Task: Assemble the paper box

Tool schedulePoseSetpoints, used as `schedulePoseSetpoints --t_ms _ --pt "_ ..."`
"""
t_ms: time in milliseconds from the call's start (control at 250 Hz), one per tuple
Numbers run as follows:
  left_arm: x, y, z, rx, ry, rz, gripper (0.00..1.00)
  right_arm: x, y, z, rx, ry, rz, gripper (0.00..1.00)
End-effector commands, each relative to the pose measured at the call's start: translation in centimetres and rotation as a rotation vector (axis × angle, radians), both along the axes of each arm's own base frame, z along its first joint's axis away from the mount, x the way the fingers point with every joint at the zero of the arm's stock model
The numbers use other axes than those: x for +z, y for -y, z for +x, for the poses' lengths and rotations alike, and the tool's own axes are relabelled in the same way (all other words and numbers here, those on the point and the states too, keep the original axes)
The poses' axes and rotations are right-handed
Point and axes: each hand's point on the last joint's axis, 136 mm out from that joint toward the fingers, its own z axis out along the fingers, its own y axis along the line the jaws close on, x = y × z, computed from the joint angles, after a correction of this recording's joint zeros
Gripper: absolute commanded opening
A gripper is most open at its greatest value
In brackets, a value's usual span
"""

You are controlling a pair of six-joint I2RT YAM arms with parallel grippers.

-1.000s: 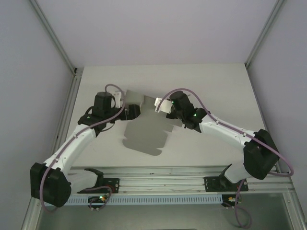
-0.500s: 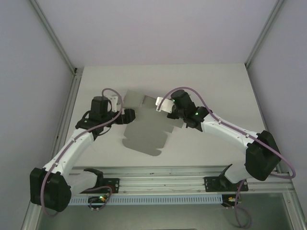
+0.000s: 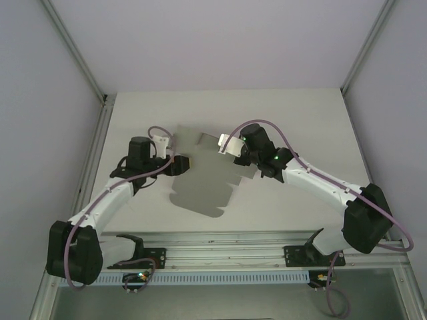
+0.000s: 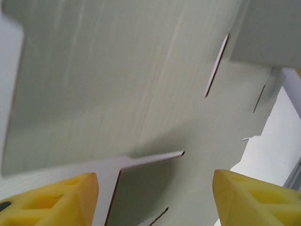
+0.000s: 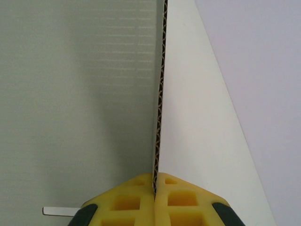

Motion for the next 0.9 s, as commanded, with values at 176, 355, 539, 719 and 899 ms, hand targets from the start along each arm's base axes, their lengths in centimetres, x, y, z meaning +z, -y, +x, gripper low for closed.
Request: schedulePoseSetpoints --t_ms 176,355,539,719,899 --pt "-0.4 1.0 0.2 -0.073 0.056 -0.013 0.66 2.3 -0.4 -1.2 0.052 -0.006 0.092 0.00" --pt "1.0 1.7 1.3 -0.089 0.129 -0.052 0.45 2.2 -0.5 -1.5 0.057 -0.017 0.106 0.00" --pt "0.3 1.8 1.4 -0.052 0.130 0.016 0.26 1.5 -0.7 -1.6 0.062 -0.036 0.088 0.00" --pt "-0.3 2.0 2.1 0.029 0.178 0.188 0.09 1.5 -1.5 -1.8 0.073 -0.035 0.081 0.00" --pt "-0.3 3.0 2.0 0.026 0.215 0.265 0.02 0.1 -2.4 -2.1 0.085 -0.065 0.078 0.00"
